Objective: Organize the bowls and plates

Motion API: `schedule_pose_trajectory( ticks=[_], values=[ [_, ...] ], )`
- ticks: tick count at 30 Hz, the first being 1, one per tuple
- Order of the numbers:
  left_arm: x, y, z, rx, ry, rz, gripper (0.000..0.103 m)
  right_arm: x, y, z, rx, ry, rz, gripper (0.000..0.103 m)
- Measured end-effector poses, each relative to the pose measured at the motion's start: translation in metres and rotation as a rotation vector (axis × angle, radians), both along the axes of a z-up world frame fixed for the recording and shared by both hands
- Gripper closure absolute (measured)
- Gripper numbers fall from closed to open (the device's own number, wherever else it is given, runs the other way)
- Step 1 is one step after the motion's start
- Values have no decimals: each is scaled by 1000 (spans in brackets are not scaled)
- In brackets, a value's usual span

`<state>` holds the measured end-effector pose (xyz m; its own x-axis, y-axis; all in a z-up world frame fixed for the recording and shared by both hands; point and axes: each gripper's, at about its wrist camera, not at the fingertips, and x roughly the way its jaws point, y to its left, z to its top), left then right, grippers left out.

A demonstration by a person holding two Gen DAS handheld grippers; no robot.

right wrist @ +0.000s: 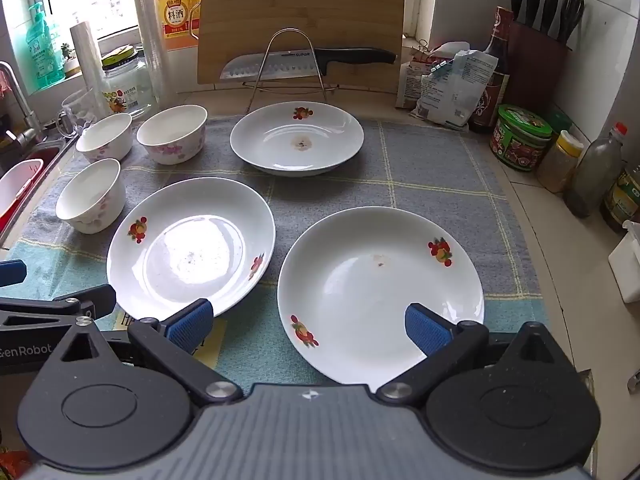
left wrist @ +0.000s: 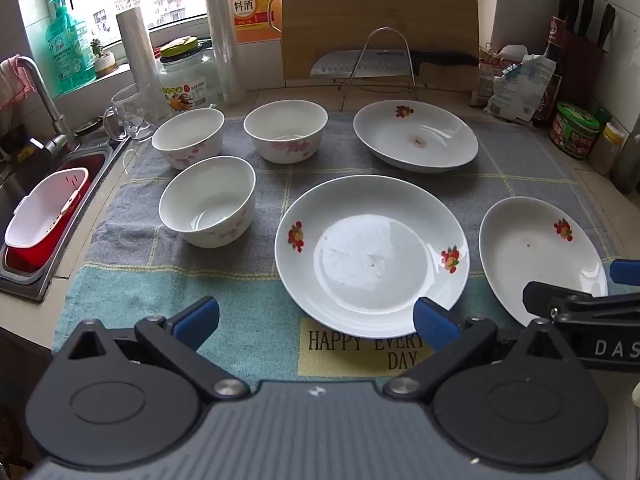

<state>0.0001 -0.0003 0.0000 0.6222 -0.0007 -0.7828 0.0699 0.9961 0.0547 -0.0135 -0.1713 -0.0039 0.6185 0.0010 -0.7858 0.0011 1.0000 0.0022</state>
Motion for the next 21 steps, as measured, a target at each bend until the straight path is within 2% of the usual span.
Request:
schedule_pose_trajectory(
  ticks=[21],
  values=[
    [-4,0,1,-4,-6,14,1,-2,-1,2,15,1,10,0]
  ],
)
